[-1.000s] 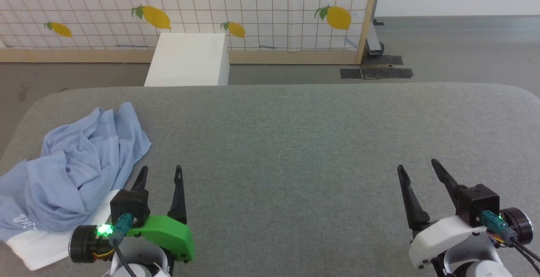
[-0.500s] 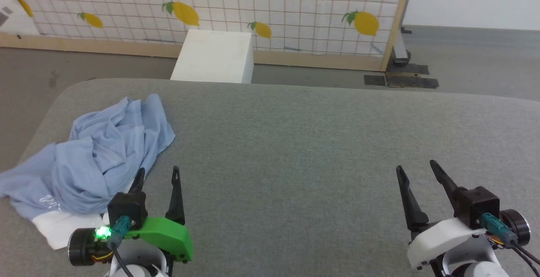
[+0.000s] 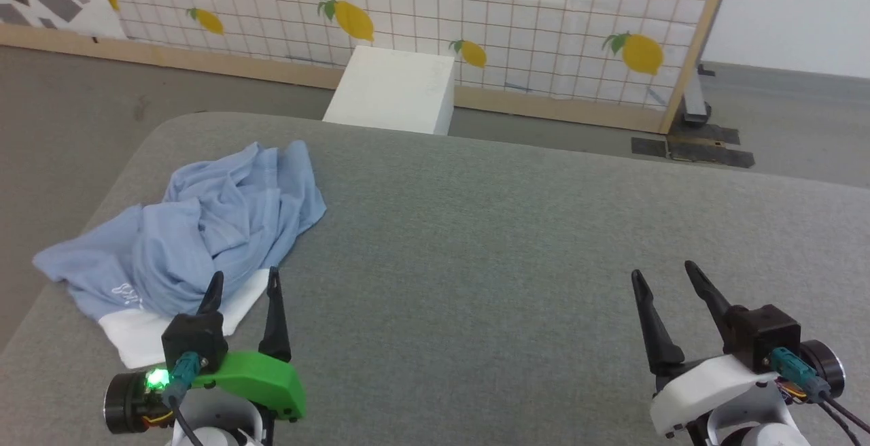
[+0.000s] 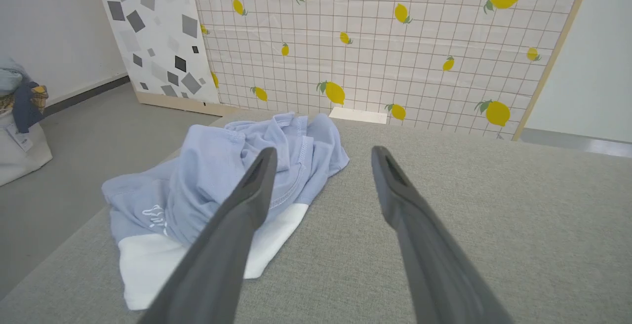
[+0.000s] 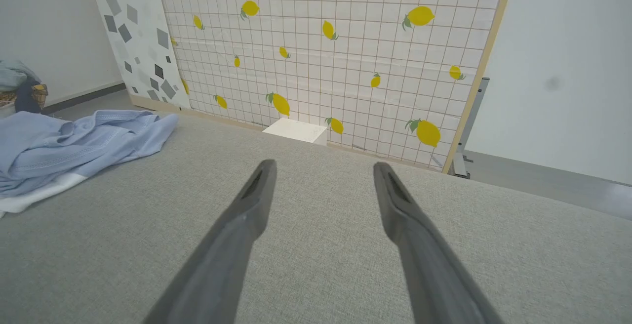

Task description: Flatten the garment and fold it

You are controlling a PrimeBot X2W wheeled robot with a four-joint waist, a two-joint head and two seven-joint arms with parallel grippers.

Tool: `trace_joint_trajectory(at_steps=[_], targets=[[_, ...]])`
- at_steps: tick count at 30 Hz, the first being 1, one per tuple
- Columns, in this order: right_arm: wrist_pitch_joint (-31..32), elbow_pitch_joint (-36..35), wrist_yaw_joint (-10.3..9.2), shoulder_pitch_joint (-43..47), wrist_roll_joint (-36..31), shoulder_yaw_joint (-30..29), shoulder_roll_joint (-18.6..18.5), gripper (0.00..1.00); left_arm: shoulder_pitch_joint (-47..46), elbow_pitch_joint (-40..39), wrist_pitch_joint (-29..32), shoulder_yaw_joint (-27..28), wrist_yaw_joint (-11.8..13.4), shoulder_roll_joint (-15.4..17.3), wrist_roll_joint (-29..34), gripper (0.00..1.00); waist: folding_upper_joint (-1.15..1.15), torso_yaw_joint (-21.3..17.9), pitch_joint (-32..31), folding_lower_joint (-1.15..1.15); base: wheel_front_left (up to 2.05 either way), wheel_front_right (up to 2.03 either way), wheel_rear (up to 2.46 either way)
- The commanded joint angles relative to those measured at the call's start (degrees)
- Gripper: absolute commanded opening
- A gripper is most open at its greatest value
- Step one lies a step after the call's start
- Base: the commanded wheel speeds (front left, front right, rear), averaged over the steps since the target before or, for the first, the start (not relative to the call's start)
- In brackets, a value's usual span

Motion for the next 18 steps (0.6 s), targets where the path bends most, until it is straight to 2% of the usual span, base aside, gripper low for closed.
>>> trace_joint_trajectory(at_steps=[1, 18], targets=[[-0.7, 0.4, -0.04, -0.6, 0.4, 0.1, 0.1, 1.0, 0.4, 0.4, -0.6, 0.0, 0.6, 0.6, -0.7, 1.0, 0.0, 0.9, -0.2, 0.0, 0.0, 0.0, 0.0], [-2.3, 1.5, -0.05, -1.1, 1.4, 0.7, 0.1, 1.0, 1.0, 1.2, -2.7, 0.0, 2.7, 1.2, -3.0, 1.0, 0.0, 5.4, -0.3, 0.0, 0.0, 0.0, 0.0]])
